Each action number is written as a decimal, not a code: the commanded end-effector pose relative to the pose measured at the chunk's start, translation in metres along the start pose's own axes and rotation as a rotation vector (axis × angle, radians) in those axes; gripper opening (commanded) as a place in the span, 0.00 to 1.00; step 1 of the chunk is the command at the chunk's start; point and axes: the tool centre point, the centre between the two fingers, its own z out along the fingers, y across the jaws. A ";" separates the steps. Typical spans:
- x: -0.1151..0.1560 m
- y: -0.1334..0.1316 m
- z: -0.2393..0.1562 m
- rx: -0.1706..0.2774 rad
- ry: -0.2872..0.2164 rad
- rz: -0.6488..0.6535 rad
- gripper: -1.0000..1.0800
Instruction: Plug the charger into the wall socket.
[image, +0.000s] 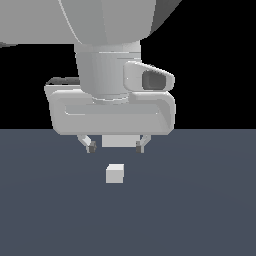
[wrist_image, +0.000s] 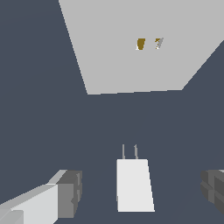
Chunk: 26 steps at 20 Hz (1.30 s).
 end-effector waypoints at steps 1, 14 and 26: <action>0.000 0.000 0.001 0.000 0.000 0.000 0.96; -0.021 0.000 0.037 0.001 0.002 0.001 0.96; -0.025 0.000 0.044 0.001 0.002 0.001 0.00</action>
